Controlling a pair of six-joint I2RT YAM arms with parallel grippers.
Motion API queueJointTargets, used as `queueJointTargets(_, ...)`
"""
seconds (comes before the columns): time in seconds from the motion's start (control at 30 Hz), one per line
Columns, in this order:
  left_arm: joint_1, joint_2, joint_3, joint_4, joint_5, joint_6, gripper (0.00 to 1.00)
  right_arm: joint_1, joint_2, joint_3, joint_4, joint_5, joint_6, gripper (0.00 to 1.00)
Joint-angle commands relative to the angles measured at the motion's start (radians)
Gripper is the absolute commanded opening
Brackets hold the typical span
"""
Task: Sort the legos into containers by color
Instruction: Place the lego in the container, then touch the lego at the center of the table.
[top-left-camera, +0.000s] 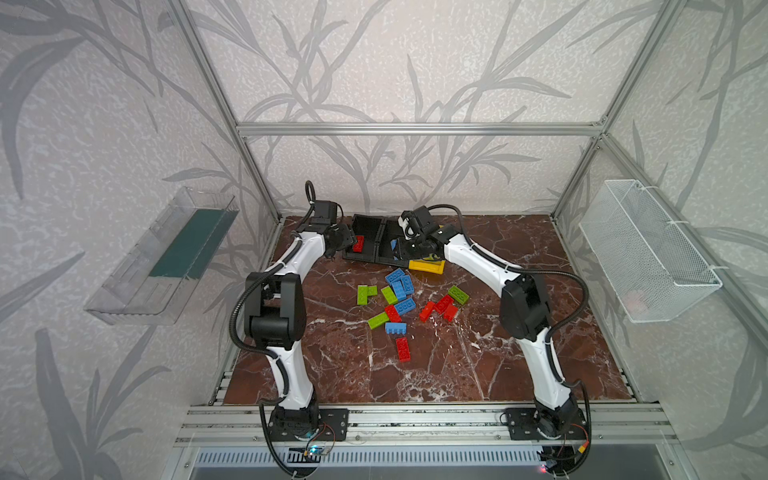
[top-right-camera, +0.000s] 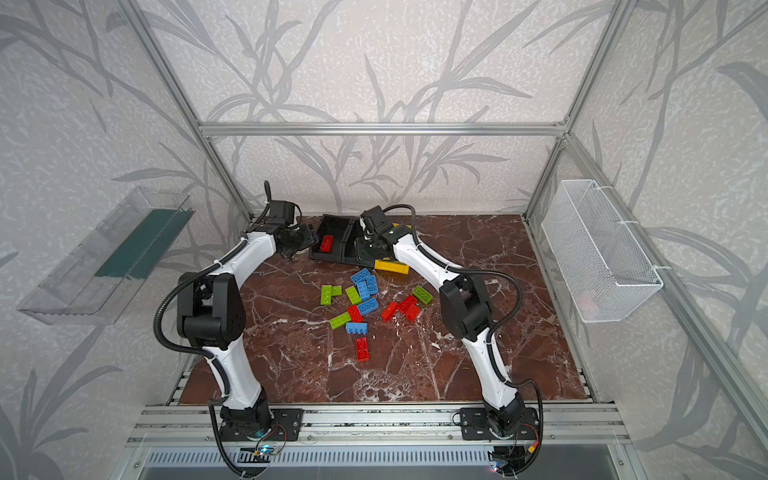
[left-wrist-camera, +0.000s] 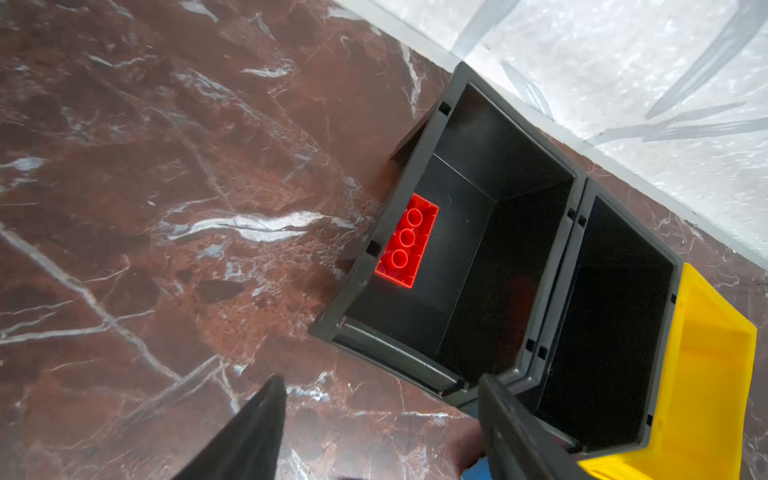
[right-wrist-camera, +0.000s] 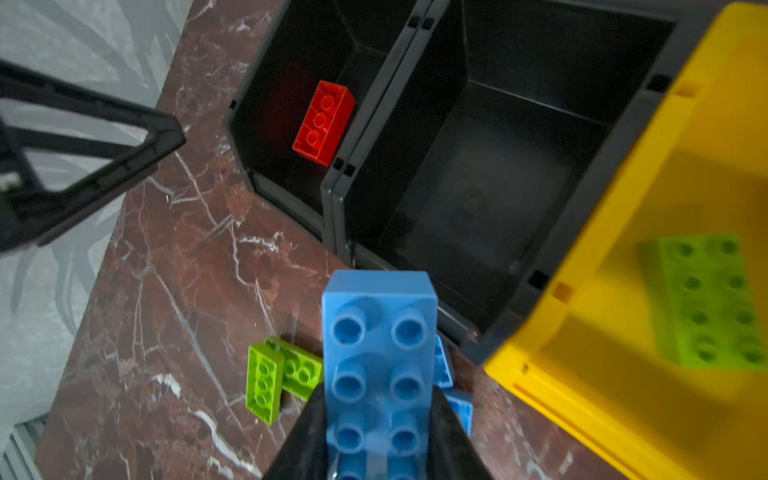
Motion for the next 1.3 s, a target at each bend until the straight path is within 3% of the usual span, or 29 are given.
queueJointTargets(0.0, 0.007, -0.006, -0.006, -0.043, 0.043, 0.011, 0.74, 0.005, 0.075, 0.127, 0.022, -0.015, 0.106, 0.2)
queueJointTargets(0.23, 0.01, -0.042, -0.09, -0.013, 0.045, 0.016, 0.74, 0.004, 0.321, 0.611, -0.3, 0.025, 0.154, 0.36)
queueJointTargets(0.3, 0.012, -0.042, -0.1, -0.014, 0.048, 0.016, 0.74, 0.002, 0.359, 0.696, -0.34, 0.037, 0.162, 0.47)
queueJointTargets(0.4, 0.015, -0.043, -0.106, -0.012, 0.04, 0.02, 0.74, 0.001, 0.339, 0.678, -0.322, 0.029, 0.153, 0.66)
queueJointTargets(0.47, 0.02, -0.04, -0.101, -0.013, 0.037, 0.019, 0.74, 0.001, 0.294, 0.621, -0.289, 0.022, 0.135, 0.72)
queueJointTargets(0.7, 0.027, -0.003, -0.029, -0.051, 0.022, 0.033, 0.75, -0.001, 0.084, 0.476, -0.357, 0.052, -0.056, 0.74)
queueJointTargets(0.83, 0.027, 0.033, 0.029, -0.085, -0.002, 0.058, 0.75, -0.017, -0.079, 0.315, -0.482, 0.183, -0.151, 0.72)
queueJointTargets(0.97, 0.036, 0.069, 0.054, -0.102, -0.043, 0.087, 0.75, -0.056, -0.318, -0.088, -0.392, 0.206, -0.173, 0.71)
queueJointTargets(1.17, 0.041, 0.042, -0.027, -0.056, -0.041, 0.087, 0.75, -0.134, -0.627, -0.722, -0.059, 0.129, -0.015, 0.71)
queueJointTargets(1.27, 0.041, 0.0, -0.084, -0.025, -0.034, 0.072, 0.75, -0.149, -0.673, -0.896, 0.058, 0.097, 0.096, 0.71)
